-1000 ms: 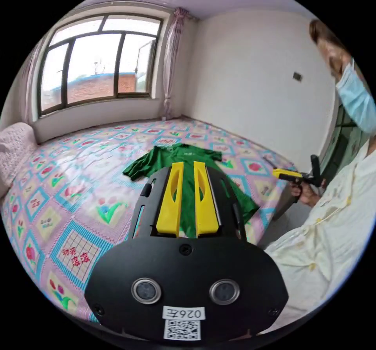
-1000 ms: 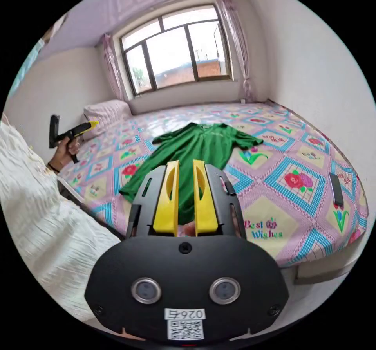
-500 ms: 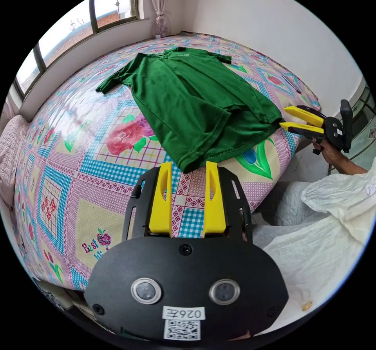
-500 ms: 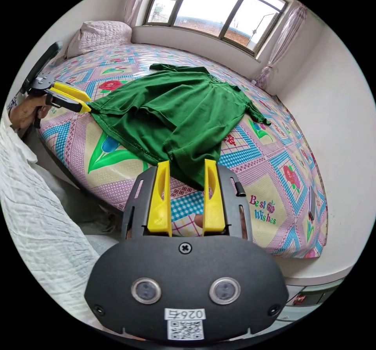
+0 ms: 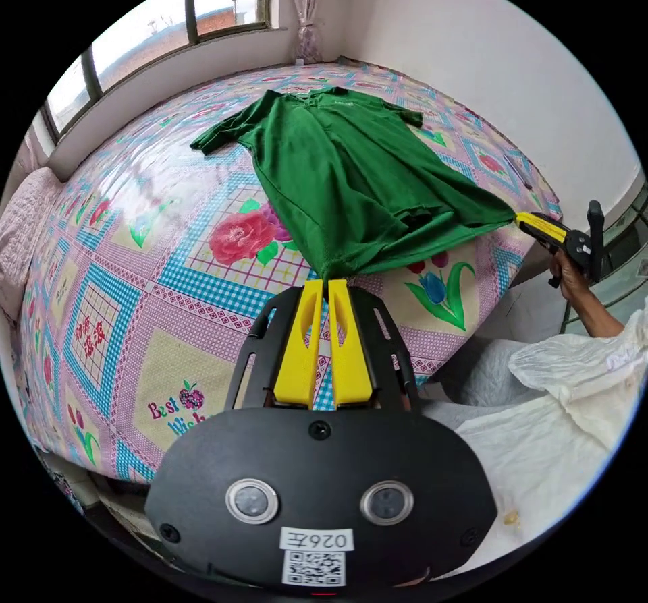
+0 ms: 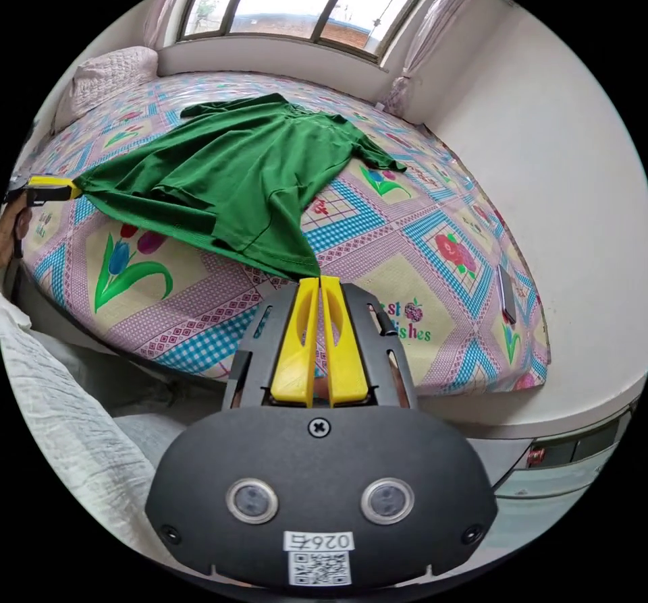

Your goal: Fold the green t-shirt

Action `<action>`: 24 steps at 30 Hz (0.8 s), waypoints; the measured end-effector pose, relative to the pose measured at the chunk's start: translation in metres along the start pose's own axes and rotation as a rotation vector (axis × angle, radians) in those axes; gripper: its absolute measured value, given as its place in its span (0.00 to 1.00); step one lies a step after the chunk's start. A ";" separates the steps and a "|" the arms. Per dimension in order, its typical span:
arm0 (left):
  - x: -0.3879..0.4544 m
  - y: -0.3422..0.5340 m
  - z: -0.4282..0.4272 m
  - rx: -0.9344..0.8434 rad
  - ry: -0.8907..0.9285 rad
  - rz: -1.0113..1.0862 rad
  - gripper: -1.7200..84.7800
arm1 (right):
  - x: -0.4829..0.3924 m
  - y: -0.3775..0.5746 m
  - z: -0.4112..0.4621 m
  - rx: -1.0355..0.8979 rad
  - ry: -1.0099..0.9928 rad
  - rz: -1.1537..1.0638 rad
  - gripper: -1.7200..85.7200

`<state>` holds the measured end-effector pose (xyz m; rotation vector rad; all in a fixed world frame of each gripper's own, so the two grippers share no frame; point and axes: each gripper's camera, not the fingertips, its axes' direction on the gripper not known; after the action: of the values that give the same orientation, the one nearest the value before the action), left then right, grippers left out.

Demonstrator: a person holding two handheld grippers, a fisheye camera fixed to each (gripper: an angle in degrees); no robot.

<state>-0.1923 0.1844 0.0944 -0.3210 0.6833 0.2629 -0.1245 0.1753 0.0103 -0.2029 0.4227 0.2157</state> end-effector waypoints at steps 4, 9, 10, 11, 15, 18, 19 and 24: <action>-0.025 0.016 0.006 -0.017 0.150 -0.135 0.02 | 0.028 0.012 0.006 -0.051 -0.168 0.086 0.00; -0.040 0.038 0.026 -0.071 0.239 -0.275 0.01 | 0.046 0.031 0.034 -0.138 -0.365 0.279 0.01; -0.045 0.044 0.025 -0.065 0.245 -0.330 0.01 | 0.054 0.035 0.037 -0.141 -0.417 0.353 0.01; -0.048 0.049 0.019 -0.047 0.225 -0.376 0.01 | 0.060 0.040 0.036 -0.121 -0.444 0.408 0.02; -0.034 0.048 -0.011 0.003 0.090 -0.311 0.01 | 0.059 0.043 0.013 -0.045 -0.395 0.367 0.07; 0.006 0.030 -0.019 -0.024 -0.072 -0.107 0.01 | 0.031 0.029 -0.003 -0.027 -0.305 0.141 0.07; 0.022 0.023 -0.015 -0.029 -0.111 -0.030 0.01 | 0.017 0.023 -0.006 -0.017 -0.245 0.048 0.07; 0.066 0.001 0.006 -0.038 -0.159 0.132 0.01 | -0.024 0.001 -0.002 0.019 -0.165 -0.191 0.07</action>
<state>-0.1401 0.1960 0.0561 -0.2879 0.5436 0.4229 -0.1474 0.1719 0.0183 -0.2043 0.2398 0.0401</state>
